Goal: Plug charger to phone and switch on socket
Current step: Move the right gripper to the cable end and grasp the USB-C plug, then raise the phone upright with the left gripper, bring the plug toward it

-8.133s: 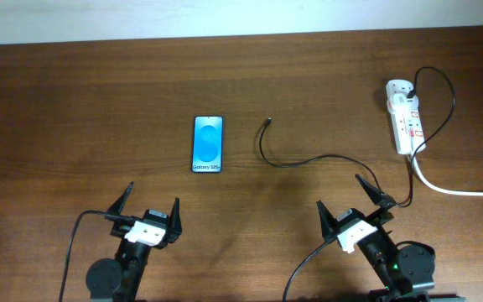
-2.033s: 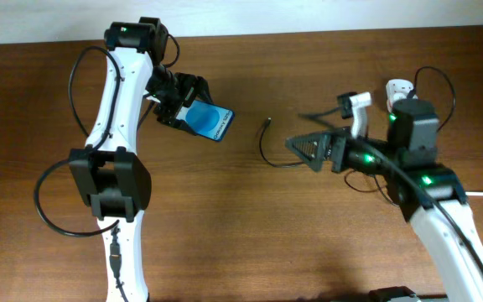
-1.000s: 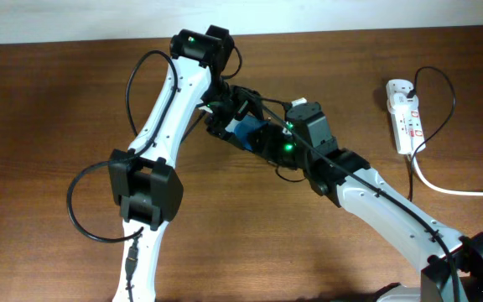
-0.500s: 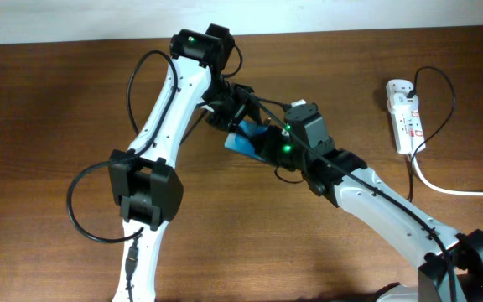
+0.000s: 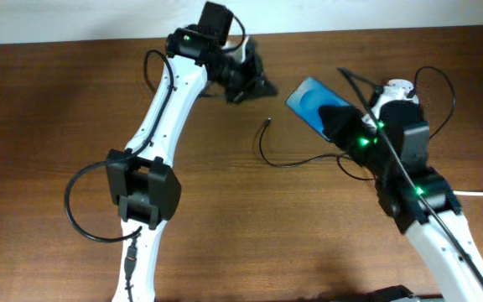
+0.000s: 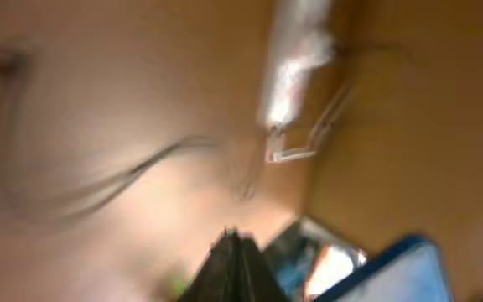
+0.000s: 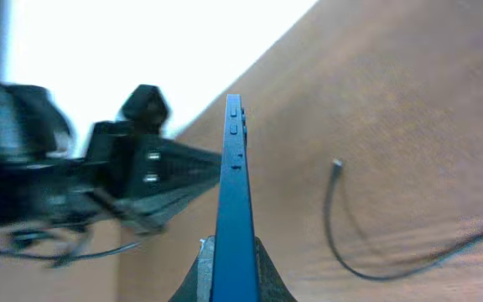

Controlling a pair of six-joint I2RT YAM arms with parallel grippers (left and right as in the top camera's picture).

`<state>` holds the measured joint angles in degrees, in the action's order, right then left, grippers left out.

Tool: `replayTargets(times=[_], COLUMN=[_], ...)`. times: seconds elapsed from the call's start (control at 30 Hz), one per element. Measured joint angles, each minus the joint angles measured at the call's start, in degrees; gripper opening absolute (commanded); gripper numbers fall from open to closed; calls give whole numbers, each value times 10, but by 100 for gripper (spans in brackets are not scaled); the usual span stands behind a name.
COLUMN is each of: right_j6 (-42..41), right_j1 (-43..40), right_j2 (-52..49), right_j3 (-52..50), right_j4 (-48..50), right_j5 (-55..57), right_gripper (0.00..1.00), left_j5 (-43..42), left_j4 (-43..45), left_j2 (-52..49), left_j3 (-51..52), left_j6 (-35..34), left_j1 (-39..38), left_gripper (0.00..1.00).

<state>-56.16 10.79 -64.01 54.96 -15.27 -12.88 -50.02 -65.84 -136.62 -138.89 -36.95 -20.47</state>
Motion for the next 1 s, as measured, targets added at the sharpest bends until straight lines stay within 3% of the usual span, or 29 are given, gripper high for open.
replayTargets(times=[0.07, 0.13, 0.17, 0.2, 0.37, 0.43, 0.53, 0.8, 0.93, 1.0], right_j6=[-67, -124, -140, -160, -267, -307, -326, -354, -356, -359], right_j1=[0, 0, 0, 0, 16, 35, 54, 80, 97, 110], right_j2=[6, -3, -9, -15, -111, -149, -181, -202, -202, -202], right_j3=[0, -1, -1, -1, -1, -1, 0, 0, 8, 13], right_j4=[21, 90, 130, 160, 256, 281, 322, 332, 338, 344], right_j5=[27, 52, 62, 69, 75, 75, 85, 137, 166, 193], right_gripper=[4, 4, 4, 4, 4, 4, 4, 4, 4, 4], left_j5=[-136, -217, -255, -294, -331, -312, -258, -146, -146, -147], left_j4=[82, 123, 141, 150, 181, 184, 181, 200, 245, 275], left_j2=[0, 0, 0, 0, 0, 0, 0, 0, 0, 0], left_j3=[-1, -1, -1, -1, -1, -1, -1, -1, 0, 1], left_j6=[11, -23, -43, -62, -92, -94, -99, -116, -166, -204], left_j1=[9, 15, 18, 20, 20, 20, 19, 10, 12, 14], left_gripper=[17, 24, 48, 57, 56, 45, 39, 40, 24, 22])
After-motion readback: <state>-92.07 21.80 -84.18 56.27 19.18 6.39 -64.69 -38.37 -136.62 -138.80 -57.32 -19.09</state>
